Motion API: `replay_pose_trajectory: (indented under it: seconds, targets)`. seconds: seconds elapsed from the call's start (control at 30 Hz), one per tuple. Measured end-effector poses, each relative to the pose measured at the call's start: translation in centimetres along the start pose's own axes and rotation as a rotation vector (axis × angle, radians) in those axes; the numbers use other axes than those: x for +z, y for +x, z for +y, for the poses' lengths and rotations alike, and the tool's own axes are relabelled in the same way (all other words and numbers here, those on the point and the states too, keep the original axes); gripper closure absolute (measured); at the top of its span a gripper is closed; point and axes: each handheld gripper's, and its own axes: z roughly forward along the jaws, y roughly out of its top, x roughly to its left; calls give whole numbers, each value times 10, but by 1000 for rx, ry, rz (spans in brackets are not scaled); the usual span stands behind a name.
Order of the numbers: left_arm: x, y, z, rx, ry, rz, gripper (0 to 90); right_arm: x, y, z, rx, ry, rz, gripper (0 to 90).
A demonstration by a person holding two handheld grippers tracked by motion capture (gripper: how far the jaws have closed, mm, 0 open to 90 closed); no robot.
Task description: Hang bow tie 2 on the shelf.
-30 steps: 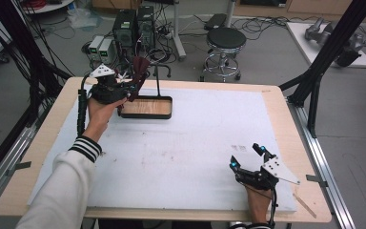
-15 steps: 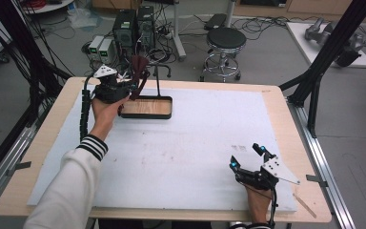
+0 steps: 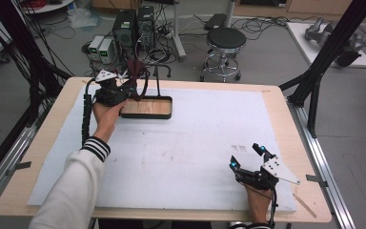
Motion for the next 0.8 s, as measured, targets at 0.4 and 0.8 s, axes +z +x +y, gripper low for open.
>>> replay_pose_trajectory:
  seconds: [0.4,0.8]
  targets:
    - [13,-6,-7,43,107,39,786,0,0,0,-2,-1,1,56]
    - [16,-8,-12,63,173,51,788,0,0,0,1,0,0,56]
